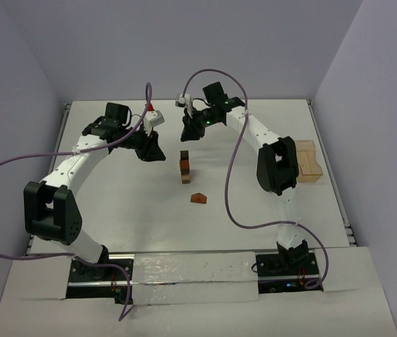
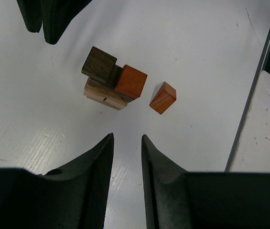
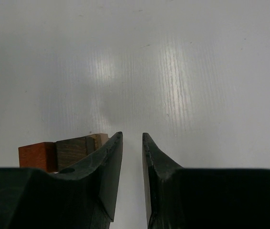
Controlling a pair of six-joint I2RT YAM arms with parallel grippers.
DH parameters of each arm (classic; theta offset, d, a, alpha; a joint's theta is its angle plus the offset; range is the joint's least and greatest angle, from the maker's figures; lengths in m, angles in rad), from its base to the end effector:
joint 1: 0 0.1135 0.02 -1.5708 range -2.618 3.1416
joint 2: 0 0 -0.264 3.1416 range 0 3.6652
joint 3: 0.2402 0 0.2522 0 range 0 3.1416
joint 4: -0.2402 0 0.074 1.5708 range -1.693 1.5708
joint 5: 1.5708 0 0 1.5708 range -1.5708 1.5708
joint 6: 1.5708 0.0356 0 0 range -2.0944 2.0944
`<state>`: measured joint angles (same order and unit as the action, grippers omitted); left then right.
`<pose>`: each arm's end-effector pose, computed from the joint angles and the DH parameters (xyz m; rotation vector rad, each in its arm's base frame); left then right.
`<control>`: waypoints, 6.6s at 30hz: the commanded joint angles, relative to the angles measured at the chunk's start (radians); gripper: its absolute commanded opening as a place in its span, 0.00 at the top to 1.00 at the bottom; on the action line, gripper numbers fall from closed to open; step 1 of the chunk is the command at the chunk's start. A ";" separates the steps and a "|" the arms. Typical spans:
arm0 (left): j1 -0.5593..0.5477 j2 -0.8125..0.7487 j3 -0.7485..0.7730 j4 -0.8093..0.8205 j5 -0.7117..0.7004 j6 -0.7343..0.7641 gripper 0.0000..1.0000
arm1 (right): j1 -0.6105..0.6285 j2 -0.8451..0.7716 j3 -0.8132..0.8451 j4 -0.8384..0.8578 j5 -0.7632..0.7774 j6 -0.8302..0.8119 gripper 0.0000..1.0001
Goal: Build the wood block tower
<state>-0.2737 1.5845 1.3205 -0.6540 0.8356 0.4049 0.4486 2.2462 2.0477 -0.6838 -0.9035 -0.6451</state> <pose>0.3156 -0.1160 0.2937 1.0810 2.0343 -0.9586 0.4366 0.2412 0.2559 -1.4720 1.6815 0.9857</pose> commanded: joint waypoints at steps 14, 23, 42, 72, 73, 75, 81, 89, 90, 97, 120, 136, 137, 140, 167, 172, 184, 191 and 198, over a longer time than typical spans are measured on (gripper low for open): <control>0.001 -0.028 0.005 0.012 0.042 0.018 0.60 | 0.010 0.046 0.056 -0.091 0.008 -0.101 0.65; 0.001 -0.021 0.009 0.013 0.039 0.017 0.55 | 0.010 0.039 0.051 -0.120 -0.004 -0.125 0.58; 0.001 -0.021 0.006 0.011 0.039 0.023 0.54 | 0.010 0.055 0.088 -0.112 -0.049 -0.088 0.48; 0.001 -0.006 0.019 0.007 0.034 0.026 0.53 | 0.010 0.050 0.075 -0.161 -0.046 -0.136 0.36; 0.001 -0.006 0.019 0.007 0.033 0.025 0.53 | 0.011 0.049 0.075 -0.161 -0.046 -0.136 0.36; 0.001 -0.006 0.020 0.005 0.033 0.026 0.53 | 0.012 0.049 0.074 -0.162 -0.046 -0.136 0.35; 0.001 -0.008 0.020 0.005 0.033 0.026 0.53 | 0.011 0.048 0.075 -0.162 -0.051 -0.136 0.34; 0.001 -0.004 0.020 0.005 0.034 0.026 0.53 | 0.019 0.059 0.093 -0.167 -0.055 -0.139 0.34; 0.001 -0.004 0.022 0.004 0.033 0.028 0.53 | 0.019 0.061 0.095 -0.170 -0.057 -0.140 0.34; 0.001 -0.005 0.021 0.003 0.033 0.028 0.53 | 0.024 0.064 0.098 -0.170 -0.056 -0.141 0.32; 0.021 -0.059 -0.025 0.090 -0.008 -0.035 0.61 | -0.083 -0.103 0.059 0.139 -0.009 0.197 0.37; 0.145 -0.167 -0.099 0.152 0.017 -0.110 0.64 | -0.079 -0.844 -0.870 0.194 0.231 0.240 0.44; 0.160 -0.170 -0.101 0.165 0.022 -0.120 0.62 | -0.057 -0.869 -0.908 0.222 0.265 0.249 0.43; 0.180 -0.195 -0.107 0.186 0.041 -0.146 0.60 | 0.037 -0.931 -1.047 0.277 0.396 0.267 0.40; 0.217 -0.284 -0.167 0.169 0.057 -0.113 0.17 | 0.332 -0.619 -1.054 0.429 0.603 0.307 0.35; 0.218 -0.279 -0.161 0.168 0.061 -0.113 0.16 | 0.350 -0.588 -1.027 0.408 0.622 0.300 0.35; 0.218 -0.276 -0.149 0.160 0.068 -0.109 0.16 | 0.354 -0.553 -0.992 0.363 0.631 0.270 0.41; 0.218 -0.279 -0.147 0.154 0.066 -0.104 0.15 | 0.360 -0.523 -0.957 0.313 0.641 0.252 0.45; 0.218 -0.281 -0.148 0.156 0.068 -0.105 0.15 | 0.374 -0.507 -0.950 0.299 0.668 0.230 0.47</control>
<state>-0.0624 1.3231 1.1557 -0.5121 0.8696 0.2840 0.8047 1.7160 1.0552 -0.3651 -0.2636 -0.3915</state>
